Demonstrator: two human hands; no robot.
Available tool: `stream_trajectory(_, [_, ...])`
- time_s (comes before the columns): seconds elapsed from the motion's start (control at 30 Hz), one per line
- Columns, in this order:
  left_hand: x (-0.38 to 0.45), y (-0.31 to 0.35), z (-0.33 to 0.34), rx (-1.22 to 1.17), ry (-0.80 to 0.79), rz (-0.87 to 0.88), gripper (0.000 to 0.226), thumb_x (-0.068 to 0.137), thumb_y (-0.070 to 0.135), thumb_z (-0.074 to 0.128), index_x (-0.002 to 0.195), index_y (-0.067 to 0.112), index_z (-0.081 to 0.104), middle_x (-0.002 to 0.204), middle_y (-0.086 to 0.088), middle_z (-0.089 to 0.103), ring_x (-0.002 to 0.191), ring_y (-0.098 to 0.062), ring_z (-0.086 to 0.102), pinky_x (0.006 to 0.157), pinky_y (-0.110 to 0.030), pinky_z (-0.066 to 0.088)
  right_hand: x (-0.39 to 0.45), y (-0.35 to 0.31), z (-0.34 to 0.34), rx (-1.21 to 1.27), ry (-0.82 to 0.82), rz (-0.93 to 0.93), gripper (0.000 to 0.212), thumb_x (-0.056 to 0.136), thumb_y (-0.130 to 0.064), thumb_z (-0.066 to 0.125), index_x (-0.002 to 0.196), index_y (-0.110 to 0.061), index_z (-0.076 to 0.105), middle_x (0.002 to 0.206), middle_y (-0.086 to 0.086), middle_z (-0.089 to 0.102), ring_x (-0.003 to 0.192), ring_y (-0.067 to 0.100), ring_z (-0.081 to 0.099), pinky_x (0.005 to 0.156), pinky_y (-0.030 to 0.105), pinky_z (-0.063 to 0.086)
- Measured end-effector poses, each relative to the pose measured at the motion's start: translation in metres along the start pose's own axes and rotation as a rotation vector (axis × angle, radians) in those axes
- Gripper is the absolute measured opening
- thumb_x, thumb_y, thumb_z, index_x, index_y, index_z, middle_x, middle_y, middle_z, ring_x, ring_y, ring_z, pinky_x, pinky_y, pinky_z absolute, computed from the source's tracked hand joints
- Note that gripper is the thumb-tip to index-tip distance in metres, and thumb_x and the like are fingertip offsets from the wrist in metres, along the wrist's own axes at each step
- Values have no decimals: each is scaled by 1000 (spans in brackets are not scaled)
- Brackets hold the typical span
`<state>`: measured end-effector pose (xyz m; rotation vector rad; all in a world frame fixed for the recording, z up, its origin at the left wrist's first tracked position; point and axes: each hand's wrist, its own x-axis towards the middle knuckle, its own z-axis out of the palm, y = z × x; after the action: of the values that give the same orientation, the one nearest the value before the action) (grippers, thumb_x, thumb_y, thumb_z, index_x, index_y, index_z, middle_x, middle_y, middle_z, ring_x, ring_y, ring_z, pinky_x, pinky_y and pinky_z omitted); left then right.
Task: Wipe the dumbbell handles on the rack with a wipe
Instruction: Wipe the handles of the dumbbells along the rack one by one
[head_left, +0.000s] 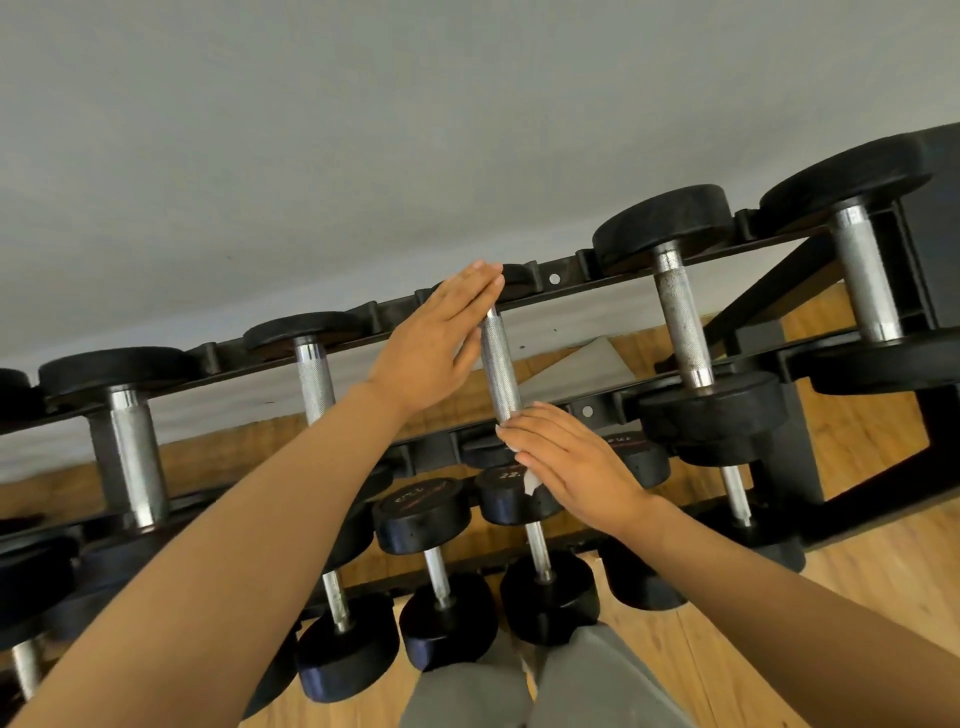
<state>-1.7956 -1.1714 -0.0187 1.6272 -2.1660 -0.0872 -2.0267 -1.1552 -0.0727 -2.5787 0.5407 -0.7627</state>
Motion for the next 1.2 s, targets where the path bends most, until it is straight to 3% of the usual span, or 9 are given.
stream_trajectory(0.1, [0, 1, -1, -9, -8, -10, 52, 99, 17, 37, 149, 4, 37, 157, -11, 35, 147, -25, 28, 121, -37, 24, 2, 0, -5, 41, 49, 56, 41, 106, -24, 37, 114, 3, 67, 112, 14, 67, 112, 20, 54, 112, 24, 33])
stream_trajectory(0.2, [-1, 5, 2, 11, 9, -14, 52, 99, 16, 38, 149, 2, 38, 156, -12, 37, 146, -27, 29, 121, -42, 25, 4, 0, -16, 12, 86, 87, 36, 105, -21, 41, 112, 2, 67, 108, 13, 66, 103, 22, 57, 100, 32, 44])
stream_trajectory(0.4, [-1, 21, 15, 115, 53, -91, 57, 98, 10, 52, 150, -1, 32, 158, -15, 32, 148, -28, 25, 123, -42, 17, -16, -8, -46, -151, 165, 196, 36, 105, -22, 41, 112, 2, 66, 107, 13, 65, 100, 24, 59, 95, 34, 48])
stream_trajectory(0.63, [3, 39, 18, 128, 28, -197, 62, 99, 16, 51, 153, 0, 24, 162, -16, 21, 151, -28, 13, 124, -39, 3, -50, 1, -96, -268, 249, 373, 43, 106, -29, 36, 114, 1, 66, 107, 13, 66, 105, 22, 55, 99, 26, 40])
stream_trajectory(0.8, [11, 57, 20, 163, -13, -296, 68, 101, 25, 47, 155, 1, 13, 165, -15, 8, 152, -30, -2, 124, -41, -4, -58, 25, -126, -286, 370, 472, 31, 103, -22, 43, 114, -3, 65, 106, 10, 64, 104, 21, 56, 97, 18, 40])
stream_trajectory(0.93, [24, 77, 30, 122, -20, -212, 70, 100, 24, 50, 155, 0, 14, 164, -16, 9, 153, -27, 1, 124, -37, -4, -50, 46, -134, -231, 492, 539, 29, 102, -19, 44, 112, -2, 65, 104, 11, 64, 101, 21, 56, 94, 14, 38])
stream_trajectory(1.0, [36, 94, 39, 76, -39, -145, 67, 101, 24, 49, 155, 3, 16, 165, -12, 10, 153, -23, 3, 123, -34, -3, -51, 58, -131, -195, 465, 490, 26, 101, -17, 46, 112, -1, 65, 103, 11, 64, 100, 21, 56, 93, 19, 41])
stream_trajectory(1.1, [59, 122, 58, 5, -70, -84, 61, 103, 21, 47, 155, 6, 19, 165, -9, 12, 151, -14, 0, 121, -25, -8, -66, 76, -121, -151, 265, 355, 29, 101, -18, 48, 117, -2, 65, 115, 12, 65, 110, 23, 56, 99, 36, 44])
stream_trajectory(1.2, [82, 138, 81, 33, -154, -8, 57, 104, 18, 44, 155, 8, 21, 164, -8, 13, 149, -13, -1, 119, -24, -11, -84, 89, -120, -151, 122, 246, 36, 102, -19, 45, 130, -3, 60, 137, 12, 56, 132, 23, 47, 114, 43, 33])
